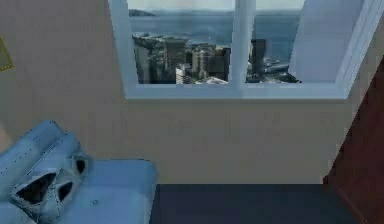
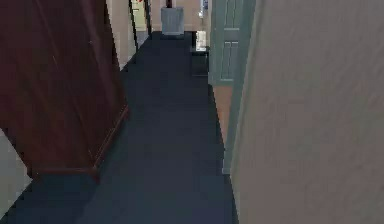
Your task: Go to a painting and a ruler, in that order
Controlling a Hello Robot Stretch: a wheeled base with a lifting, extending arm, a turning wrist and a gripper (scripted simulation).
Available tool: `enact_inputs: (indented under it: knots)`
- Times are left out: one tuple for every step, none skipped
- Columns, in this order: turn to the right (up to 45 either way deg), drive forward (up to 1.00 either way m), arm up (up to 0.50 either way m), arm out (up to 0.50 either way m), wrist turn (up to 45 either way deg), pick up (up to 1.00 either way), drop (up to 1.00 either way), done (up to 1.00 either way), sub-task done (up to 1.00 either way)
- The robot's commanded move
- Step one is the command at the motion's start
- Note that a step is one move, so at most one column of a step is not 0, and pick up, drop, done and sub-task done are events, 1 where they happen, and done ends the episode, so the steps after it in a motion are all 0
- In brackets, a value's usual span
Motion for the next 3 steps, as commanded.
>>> enact_inputs:
  knots:
    - [45.0, 0.00, 0.00, 0.00, 0.0, 0.00, 0.00, 0.00, 0.00]
    - [39.0, 0.00, 0.00, 0.00, 0.0, 0.00, 0.00, 0.00, 0.00]
    - [0.0, 0.20, 0.00, 0.00, 0.0, 0.00, 0.00, 0.00, 0.00]
